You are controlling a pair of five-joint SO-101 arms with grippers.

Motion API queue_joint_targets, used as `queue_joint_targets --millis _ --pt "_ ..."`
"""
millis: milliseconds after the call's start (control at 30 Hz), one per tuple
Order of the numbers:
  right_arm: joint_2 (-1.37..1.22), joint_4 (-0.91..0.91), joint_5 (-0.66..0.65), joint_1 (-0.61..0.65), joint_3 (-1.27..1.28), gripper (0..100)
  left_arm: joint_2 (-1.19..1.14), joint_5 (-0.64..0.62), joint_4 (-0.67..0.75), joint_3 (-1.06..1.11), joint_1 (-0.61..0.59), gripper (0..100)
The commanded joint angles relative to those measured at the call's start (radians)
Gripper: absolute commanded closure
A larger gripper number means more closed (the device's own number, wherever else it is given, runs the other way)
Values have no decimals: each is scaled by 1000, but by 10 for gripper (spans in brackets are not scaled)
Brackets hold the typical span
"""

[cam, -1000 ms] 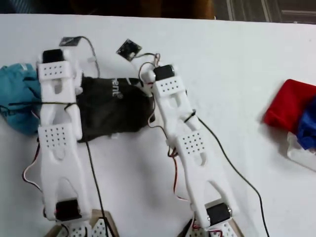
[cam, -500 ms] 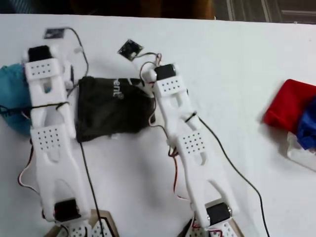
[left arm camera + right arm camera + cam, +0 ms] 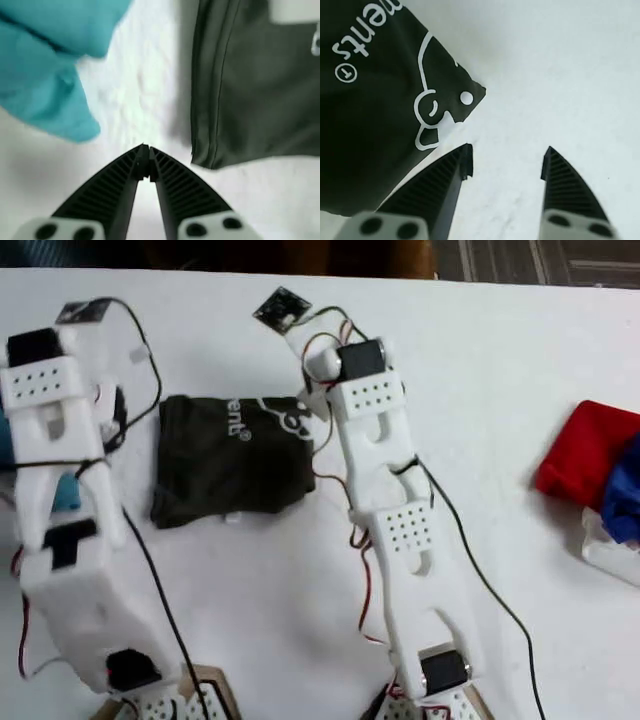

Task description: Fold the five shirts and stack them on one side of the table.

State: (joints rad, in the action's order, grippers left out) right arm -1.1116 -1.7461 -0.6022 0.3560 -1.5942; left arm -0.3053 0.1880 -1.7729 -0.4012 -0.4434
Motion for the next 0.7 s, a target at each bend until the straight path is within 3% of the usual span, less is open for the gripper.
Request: queue_joint_targets --millis 0,367,667 --pt "113 -28 29 5 77 776 189 37 -9 183 -48 975" --pt "341 -24 253 113 664 786 345 84 25 453 -144 975" --pt "366 -10 311 145 706 786 348 84 44 490 -144 975"
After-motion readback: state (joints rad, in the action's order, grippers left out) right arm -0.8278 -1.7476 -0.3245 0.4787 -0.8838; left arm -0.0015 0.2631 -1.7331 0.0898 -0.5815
